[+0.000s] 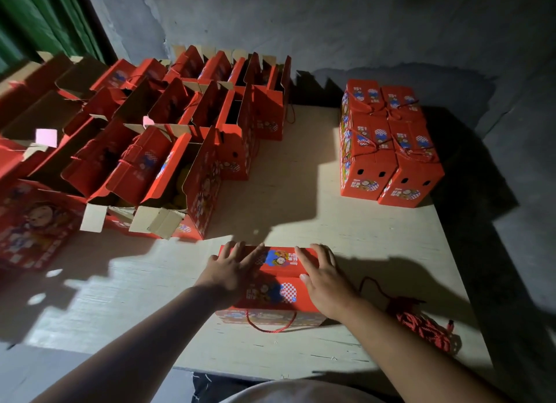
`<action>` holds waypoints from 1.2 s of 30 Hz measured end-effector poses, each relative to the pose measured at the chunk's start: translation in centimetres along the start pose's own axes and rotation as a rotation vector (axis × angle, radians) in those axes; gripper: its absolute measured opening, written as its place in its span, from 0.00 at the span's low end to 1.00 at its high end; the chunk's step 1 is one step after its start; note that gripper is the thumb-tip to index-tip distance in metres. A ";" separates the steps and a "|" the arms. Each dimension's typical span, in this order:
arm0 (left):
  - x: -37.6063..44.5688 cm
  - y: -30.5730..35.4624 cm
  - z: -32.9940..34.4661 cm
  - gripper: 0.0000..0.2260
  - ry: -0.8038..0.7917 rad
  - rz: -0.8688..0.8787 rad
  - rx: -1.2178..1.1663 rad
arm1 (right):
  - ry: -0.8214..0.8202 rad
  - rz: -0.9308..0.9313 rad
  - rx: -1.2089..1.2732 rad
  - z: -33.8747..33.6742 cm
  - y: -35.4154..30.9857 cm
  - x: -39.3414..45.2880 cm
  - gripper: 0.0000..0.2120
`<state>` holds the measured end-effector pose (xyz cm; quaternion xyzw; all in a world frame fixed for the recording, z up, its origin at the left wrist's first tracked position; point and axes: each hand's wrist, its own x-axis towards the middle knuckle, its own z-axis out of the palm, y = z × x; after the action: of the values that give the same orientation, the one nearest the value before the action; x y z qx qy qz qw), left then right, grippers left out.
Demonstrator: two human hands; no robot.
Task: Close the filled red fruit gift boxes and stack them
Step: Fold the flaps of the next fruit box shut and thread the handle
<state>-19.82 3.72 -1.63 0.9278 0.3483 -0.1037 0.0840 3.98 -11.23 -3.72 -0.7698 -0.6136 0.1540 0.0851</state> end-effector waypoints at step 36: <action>-0.7 0.3 2.7 0.37 0.143 -0.003 -0.083 | 0.124 0.101 -0.111 2.0 -2.8 -0.4 0.32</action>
<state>-20.51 2.43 -3.98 0.9281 0.3588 -0.0227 0.0971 0.71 -11.06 -4.63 -0.8114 -0.5751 0.0759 0.0720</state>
